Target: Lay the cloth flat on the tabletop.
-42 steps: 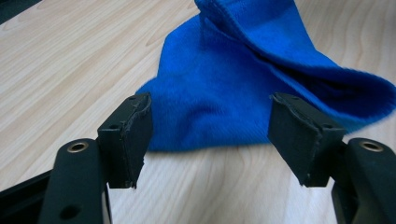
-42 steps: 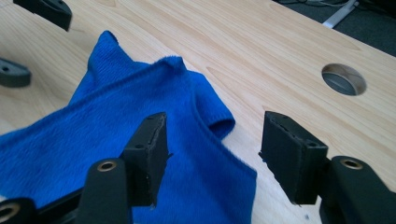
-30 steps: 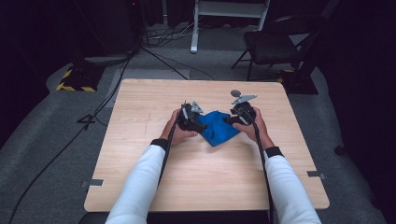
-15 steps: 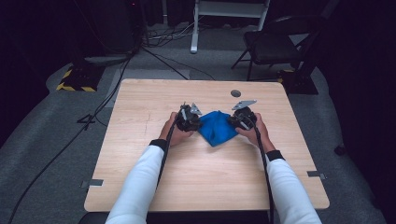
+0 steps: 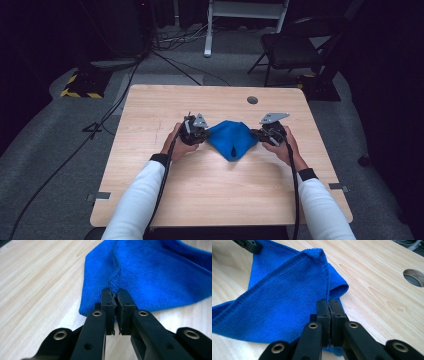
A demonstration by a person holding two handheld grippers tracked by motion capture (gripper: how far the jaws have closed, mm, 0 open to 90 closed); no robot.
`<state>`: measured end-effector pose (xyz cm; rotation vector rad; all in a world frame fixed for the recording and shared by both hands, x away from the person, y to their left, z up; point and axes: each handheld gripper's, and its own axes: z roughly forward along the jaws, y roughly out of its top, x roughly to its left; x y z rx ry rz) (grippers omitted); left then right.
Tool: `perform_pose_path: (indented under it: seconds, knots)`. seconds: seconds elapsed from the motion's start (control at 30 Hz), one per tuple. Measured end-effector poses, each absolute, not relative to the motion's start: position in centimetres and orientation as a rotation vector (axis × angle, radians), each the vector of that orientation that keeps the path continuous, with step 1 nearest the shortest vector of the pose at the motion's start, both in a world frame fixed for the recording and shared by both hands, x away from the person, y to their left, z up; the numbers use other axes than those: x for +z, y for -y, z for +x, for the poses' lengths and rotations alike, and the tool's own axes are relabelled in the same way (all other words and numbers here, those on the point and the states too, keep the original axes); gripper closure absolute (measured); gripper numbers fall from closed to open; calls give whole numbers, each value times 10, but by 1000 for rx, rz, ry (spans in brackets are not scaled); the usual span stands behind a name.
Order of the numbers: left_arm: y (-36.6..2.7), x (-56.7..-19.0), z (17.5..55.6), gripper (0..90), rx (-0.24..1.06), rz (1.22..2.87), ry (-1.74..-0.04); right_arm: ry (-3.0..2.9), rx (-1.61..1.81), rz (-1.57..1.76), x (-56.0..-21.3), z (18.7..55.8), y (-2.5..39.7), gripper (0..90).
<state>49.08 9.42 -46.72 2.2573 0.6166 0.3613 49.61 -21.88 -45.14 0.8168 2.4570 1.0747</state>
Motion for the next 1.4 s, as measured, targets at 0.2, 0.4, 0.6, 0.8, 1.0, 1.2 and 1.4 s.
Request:
perform_pose_path:
  seconds: [0.2, 0.4, 0.6, 0.8, 1.0, 1.2, 1.4]
  knots:
    - [-107, -465, 480, 864, 351, 2233, -591, -2473, 1093, 814, -454, 487, 226, 884]
    - [-117, -466, 468, 862, 354, 2251, -562, -2487, 1094, 804, -458, 477, 233, 871]
    - [-127, -469, 458, 846, 339, 2265, -565, -2529, 1065, 787, -463, 466, 241, 843]
    - [-134, -469, 447, 813, 325, 2281, -559, -2571, 1053, 775, -469, 454, 246, 816]
    - [-139, -469, 435, 760, 312, 2320, -553, -2587, 1038, 777, -473, 444, 252, 780]
    - [-143, -471, 428, 552, 266, 2346, -561, -2609, 1025, 749, -475, 432, 256, 717]
    - [-134, -464, 427, 303, 304, 2323, -591, -2599, 1055, 726, -470, 423, 256, 682]
